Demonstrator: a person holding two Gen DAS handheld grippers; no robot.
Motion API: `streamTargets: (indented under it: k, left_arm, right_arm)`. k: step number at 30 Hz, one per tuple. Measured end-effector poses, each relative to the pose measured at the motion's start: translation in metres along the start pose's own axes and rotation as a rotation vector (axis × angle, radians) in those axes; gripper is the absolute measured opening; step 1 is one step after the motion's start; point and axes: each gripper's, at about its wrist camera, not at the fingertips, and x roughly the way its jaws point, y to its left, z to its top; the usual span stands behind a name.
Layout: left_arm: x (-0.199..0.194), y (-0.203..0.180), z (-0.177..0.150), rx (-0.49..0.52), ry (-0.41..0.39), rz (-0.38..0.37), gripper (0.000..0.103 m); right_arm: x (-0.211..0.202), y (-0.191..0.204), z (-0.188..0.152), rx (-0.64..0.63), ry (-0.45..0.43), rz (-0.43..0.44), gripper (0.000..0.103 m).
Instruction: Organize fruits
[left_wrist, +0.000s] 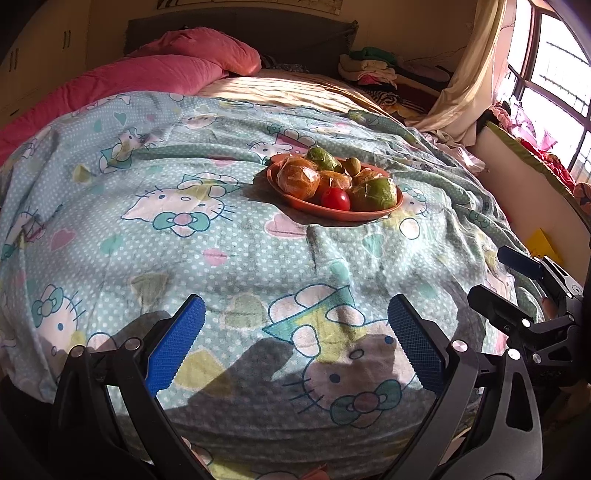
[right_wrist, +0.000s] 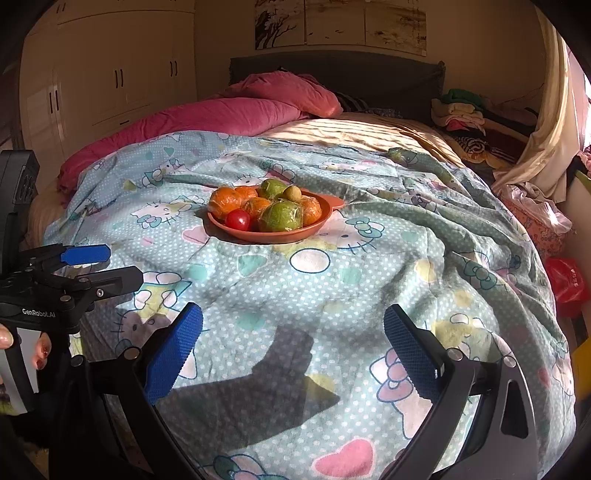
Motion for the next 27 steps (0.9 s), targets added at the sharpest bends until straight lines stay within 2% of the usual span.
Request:
streamTargets:
  k: [27]
  left_arm:
    - [0.0, -0.0012, 0.0009, 0.006, 0.001, 0.004, 0.093]
  right_arm:
    - [0.0064, -0.0036, -0.0039, 0.024, 0.027, 0.002, 0.098]
